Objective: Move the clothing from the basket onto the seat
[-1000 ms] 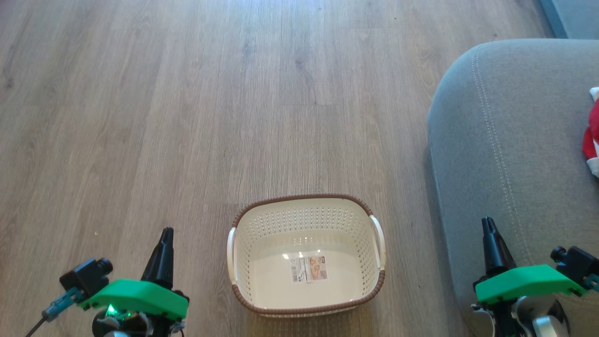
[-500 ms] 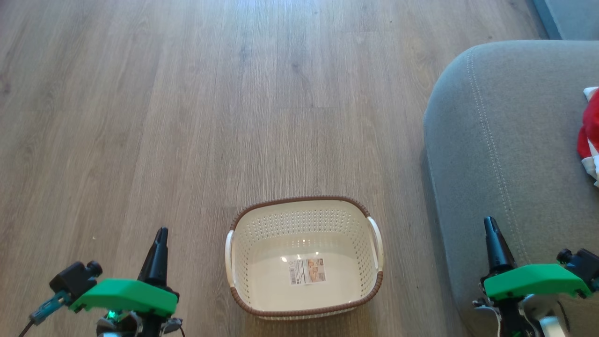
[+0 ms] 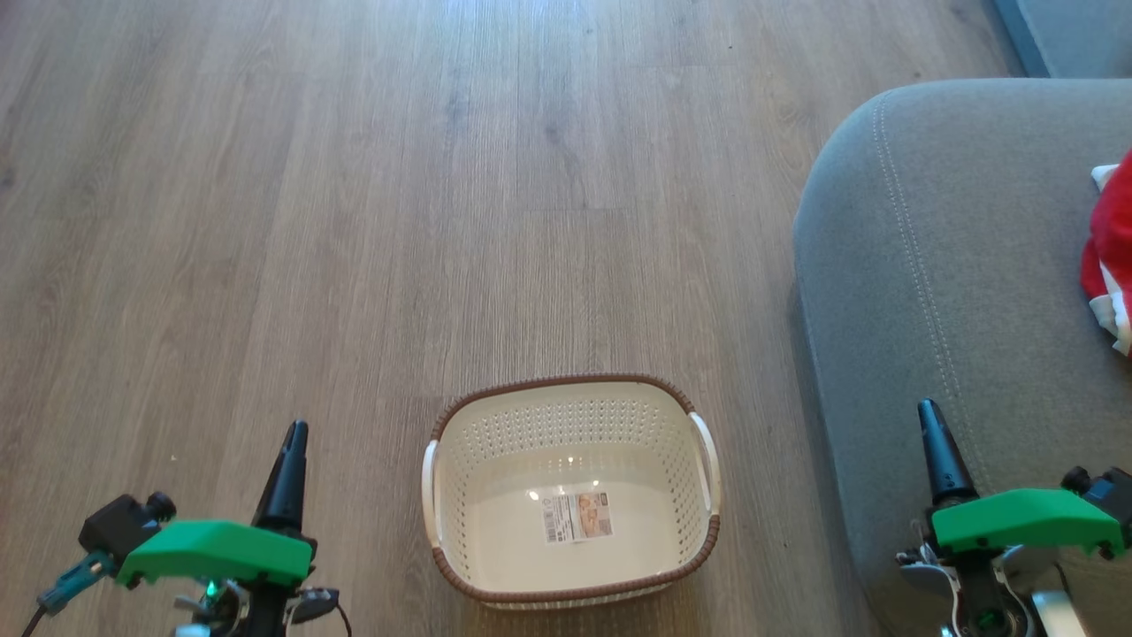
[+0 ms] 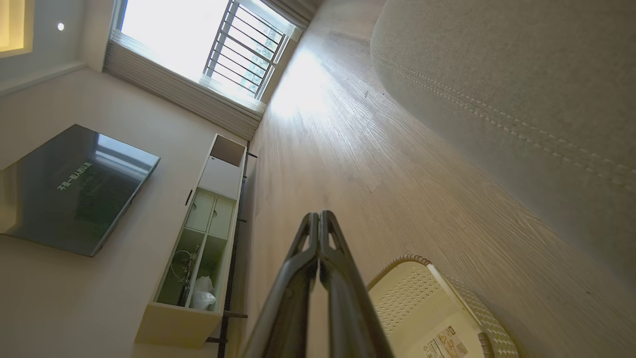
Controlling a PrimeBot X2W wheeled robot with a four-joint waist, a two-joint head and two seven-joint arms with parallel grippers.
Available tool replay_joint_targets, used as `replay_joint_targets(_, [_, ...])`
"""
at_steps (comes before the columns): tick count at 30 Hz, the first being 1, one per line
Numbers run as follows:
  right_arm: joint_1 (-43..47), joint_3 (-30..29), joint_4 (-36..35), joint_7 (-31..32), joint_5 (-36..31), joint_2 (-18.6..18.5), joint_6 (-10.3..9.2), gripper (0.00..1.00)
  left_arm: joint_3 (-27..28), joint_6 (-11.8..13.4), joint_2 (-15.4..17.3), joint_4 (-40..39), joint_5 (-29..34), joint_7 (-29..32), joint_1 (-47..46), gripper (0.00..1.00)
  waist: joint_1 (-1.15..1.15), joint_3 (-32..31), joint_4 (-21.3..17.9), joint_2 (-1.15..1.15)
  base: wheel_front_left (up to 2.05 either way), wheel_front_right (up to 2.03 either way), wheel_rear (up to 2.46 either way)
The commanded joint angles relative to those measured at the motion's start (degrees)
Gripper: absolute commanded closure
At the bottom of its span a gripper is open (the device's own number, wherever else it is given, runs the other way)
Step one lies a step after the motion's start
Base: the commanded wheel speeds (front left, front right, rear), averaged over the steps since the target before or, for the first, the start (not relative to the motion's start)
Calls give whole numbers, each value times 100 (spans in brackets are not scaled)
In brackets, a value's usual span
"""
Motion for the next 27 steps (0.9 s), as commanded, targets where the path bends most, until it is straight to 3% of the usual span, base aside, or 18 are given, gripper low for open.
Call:
replay_joint_targets(1, [-269, 35, -215, 61, 184, -61, 0, 100, 157, -37, 52, -156, -174, 44, -299, 100, 0, -6, -6, 0, 0, 0, 0])
replay_joint_targets(27, [-358, -77, -256, 485, 1718, -56, 0, 100, 407, -160, 49, -112, -1728, 469, -399, 100, 0, -96, -104, 0, 0, 0, 0])
